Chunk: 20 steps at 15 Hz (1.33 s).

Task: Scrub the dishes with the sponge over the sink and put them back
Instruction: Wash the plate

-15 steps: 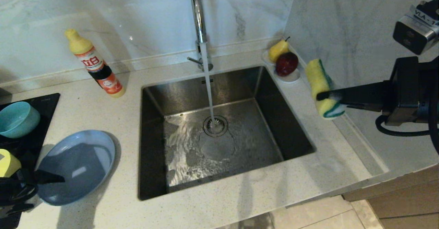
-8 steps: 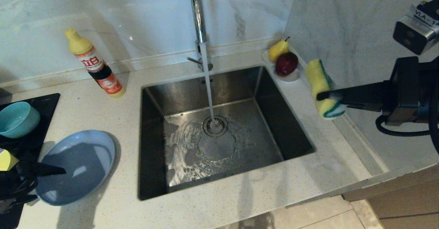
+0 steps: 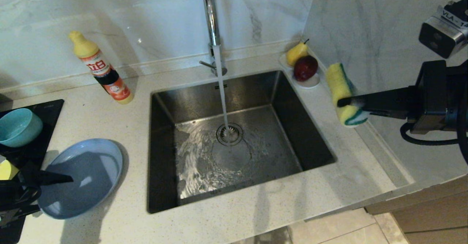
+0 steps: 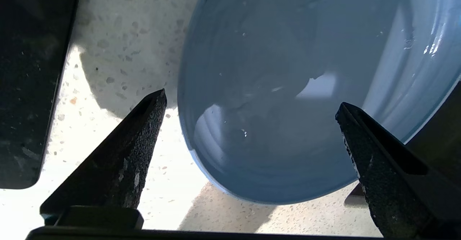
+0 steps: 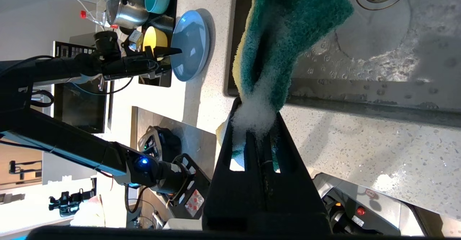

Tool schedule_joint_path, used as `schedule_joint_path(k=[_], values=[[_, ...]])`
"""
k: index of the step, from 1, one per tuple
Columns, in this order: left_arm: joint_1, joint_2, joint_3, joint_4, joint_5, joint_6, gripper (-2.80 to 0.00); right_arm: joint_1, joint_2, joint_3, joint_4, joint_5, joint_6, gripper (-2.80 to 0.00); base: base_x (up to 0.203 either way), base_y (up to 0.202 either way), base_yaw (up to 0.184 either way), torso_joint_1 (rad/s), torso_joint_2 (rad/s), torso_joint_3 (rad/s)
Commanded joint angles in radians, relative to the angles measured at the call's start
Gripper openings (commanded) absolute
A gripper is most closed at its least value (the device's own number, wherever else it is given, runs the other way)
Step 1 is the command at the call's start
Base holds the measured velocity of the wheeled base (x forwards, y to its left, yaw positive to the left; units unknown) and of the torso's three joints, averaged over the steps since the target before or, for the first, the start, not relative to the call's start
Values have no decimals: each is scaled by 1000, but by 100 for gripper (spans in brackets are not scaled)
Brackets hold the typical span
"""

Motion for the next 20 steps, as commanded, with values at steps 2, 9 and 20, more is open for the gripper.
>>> schedule_joint_path(k=[2, 9, 20], values=[[0, 12, 5, 1, -2, 2, 0, 1, 1, 0, 2, 3, 3, -280, 0, 0, 0, 0, 0, 0], [0, 29, 5, -35, 9, 9, -280, 11, 1, -2, 2, 4, 3, -280, 0, 0, 0, 0, 0, 0], [2, -73, -25, -19, 35, -9, -280, 11, -12, -6, 2, 4, 6, -280, 0, 0, 0, 0, 0, 0]])
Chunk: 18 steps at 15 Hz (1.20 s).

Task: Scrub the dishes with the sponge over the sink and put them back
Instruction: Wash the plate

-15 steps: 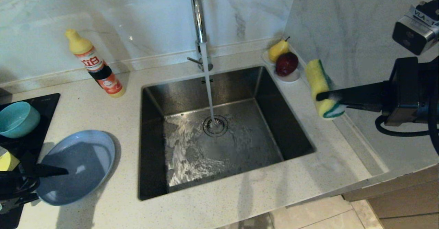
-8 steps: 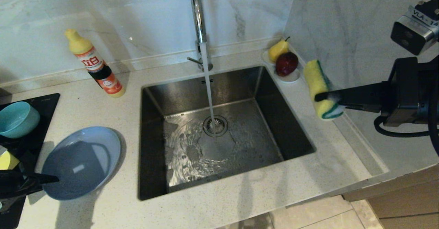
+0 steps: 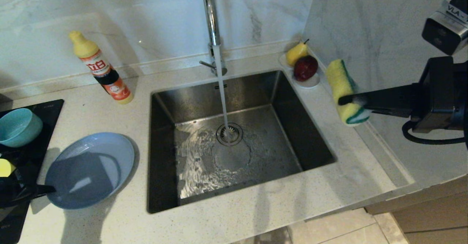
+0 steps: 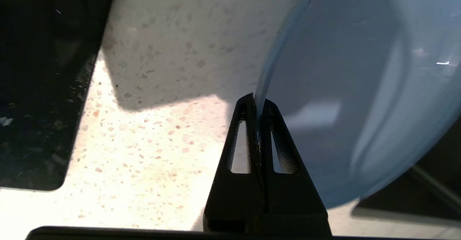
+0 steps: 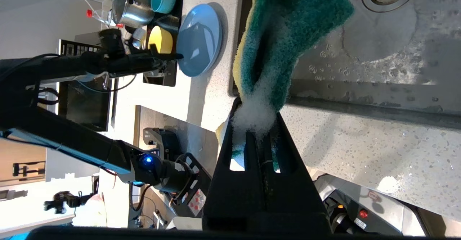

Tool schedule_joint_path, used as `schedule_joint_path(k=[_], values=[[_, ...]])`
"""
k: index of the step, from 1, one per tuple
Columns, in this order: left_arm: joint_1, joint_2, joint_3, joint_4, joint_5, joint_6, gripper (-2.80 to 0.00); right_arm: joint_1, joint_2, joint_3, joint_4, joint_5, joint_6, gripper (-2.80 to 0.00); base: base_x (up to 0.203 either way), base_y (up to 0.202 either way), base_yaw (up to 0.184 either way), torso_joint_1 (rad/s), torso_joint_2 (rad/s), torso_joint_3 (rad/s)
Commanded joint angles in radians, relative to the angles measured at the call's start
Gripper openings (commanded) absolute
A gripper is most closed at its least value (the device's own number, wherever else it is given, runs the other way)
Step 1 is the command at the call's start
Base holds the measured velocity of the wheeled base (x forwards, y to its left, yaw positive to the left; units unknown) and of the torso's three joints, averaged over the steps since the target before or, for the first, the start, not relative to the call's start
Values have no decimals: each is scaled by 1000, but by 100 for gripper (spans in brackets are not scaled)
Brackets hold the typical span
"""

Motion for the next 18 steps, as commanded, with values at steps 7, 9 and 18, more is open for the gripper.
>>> schedule_joint_path(k=[7, 9, 18], values=[[-53, -189, -117, 97, -62, -160, -280, 0, 4, 6, -2, 2, 1, -280, 0, 0, 0, 0, 0, 0], [-146, -196, -153, 97, -53, -236, -280, 0, 13, 8, -2, 1, 1, -280, 0, 0, 0, 0, 0, 0], [-772, -16, -373, 90, 478, -496, -280, 0, 26, 9, -3, -1, 0, -280, 0, 0, 0, 0, 0, 0]])
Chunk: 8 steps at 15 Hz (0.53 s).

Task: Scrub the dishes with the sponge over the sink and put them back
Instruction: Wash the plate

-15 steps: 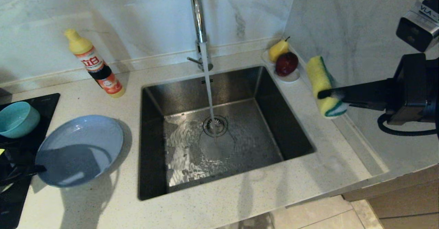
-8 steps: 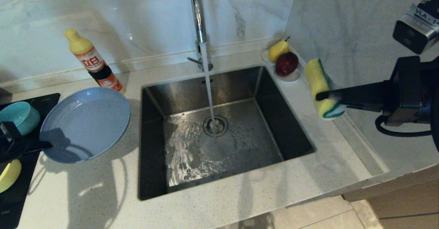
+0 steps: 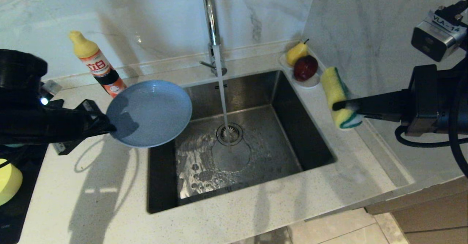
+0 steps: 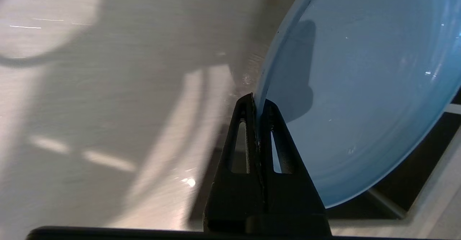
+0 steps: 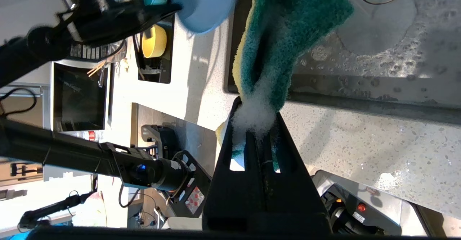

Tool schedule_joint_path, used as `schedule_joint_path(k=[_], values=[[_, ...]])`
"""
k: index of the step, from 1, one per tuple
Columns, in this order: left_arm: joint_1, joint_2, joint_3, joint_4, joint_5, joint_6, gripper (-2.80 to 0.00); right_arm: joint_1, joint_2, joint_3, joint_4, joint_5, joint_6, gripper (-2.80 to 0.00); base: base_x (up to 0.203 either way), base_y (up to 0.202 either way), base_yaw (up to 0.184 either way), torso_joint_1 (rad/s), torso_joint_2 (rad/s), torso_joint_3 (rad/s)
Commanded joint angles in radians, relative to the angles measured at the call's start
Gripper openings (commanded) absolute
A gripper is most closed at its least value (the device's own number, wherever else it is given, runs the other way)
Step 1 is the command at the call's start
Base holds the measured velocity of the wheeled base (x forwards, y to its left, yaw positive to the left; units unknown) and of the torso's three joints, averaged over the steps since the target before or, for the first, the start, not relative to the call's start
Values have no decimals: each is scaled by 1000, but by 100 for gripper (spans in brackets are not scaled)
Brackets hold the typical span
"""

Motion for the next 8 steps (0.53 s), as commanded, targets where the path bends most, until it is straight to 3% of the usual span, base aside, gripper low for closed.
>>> schedule_joint_path(k=[1, 8], values=[[-143, 95, -73, 2, 70, -43, -280, 0, 3, -1, 0, 3, 3, -280, 0, 0, 0, 0, 0, 0], [-376, 269, -195, 0, 206, -120, -280, 0, 4, 1, 0, 1, 3, -280, 0, 0, 0, 0, 0, 0]])
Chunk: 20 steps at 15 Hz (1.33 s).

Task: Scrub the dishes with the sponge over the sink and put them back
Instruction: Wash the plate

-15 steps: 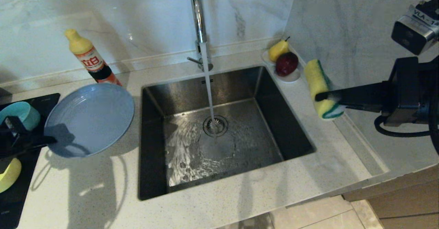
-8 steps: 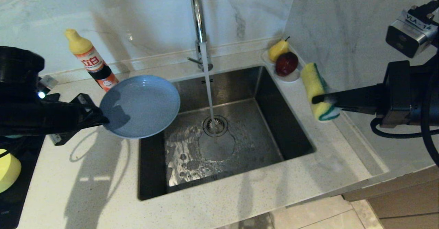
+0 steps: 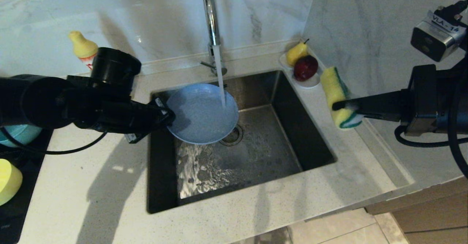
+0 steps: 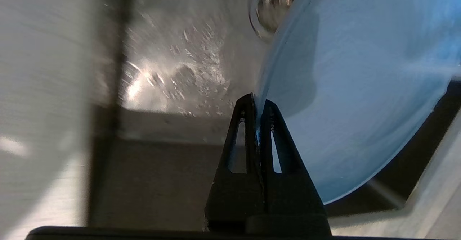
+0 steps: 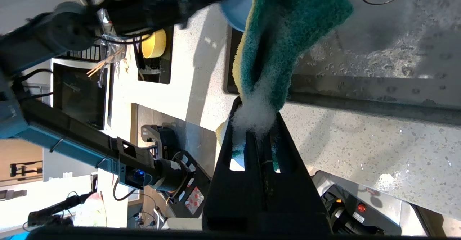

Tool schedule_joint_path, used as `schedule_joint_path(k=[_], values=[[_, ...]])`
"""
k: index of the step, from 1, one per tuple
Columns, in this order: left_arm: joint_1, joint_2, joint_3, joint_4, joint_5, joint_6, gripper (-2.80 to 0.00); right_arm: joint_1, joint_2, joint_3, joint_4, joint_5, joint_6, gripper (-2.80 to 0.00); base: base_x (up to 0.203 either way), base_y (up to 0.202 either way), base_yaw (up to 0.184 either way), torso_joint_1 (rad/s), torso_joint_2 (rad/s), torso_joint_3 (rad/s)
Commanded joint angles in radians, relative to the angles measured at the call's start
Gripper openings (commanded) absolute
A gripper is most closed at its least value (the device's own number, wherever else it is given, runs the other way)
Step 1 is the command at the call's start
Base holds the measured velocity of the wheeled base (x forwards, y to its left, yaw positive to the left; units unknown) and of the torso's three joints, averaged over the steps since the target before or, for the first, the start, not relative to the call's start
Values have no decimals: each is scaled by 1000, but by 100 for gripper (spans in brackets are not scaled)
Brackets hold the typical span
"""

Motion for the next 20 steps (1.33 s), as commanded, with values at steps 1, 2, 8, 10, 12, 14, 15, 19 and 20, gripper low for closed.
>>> schedule_joint_path(k=[1, 2, 8, 10, 12, 14, 15, 19, 20], values=[[-50, 81, -28, -1, 9, -11, -280, 0, 3, 1, 1, 3, 3, -280, 0, 0, 0, 0, 0, 0], [-54, 99, -50, 0, 11, -16, -280, 0, 4, 1, 1, 3, 3, -280, 0, 0, 0, 0, 0, 0], [-107, 121, -102, 1, 12, -10, -280, 0, 15, 9, -2, 1, 1, -280, 0, 0, 0, 0, 0, 0], [-131, 131, -98, 3, 6, -10, -280, 0, 10, 9, -2, 1, 1, -280, 0, 0, 0, 0, 0, 0], [-159, 158, -91, 8, 8, -7, -280, 0, 4, 7, -2, 1, 1, -280, 0, 0, 0, 0, 0, 0], [-164, 142, -90, 17, 10, 0, -280, 0, 6, 7, -2, 1, 1, -280, 0, 0, 0, 0, 0, 0], [-164, 122, -85, 26, 11, 13, -280, 0, 7, 7, -2, 1, 1, -280, 0, 0, 0, 0, 0, 0], [-150, 11, -69, 114, 76, 89, -280, 0, 0, 6, -2, 1, 1, -280, 0, 0, 0, 0, 0, 0], [-148, -19, -59, 120, 158, 122, -280, 0, 0, 6, -2, 1, 1, -280, 0, 0, 0, 0, 0, 0]])
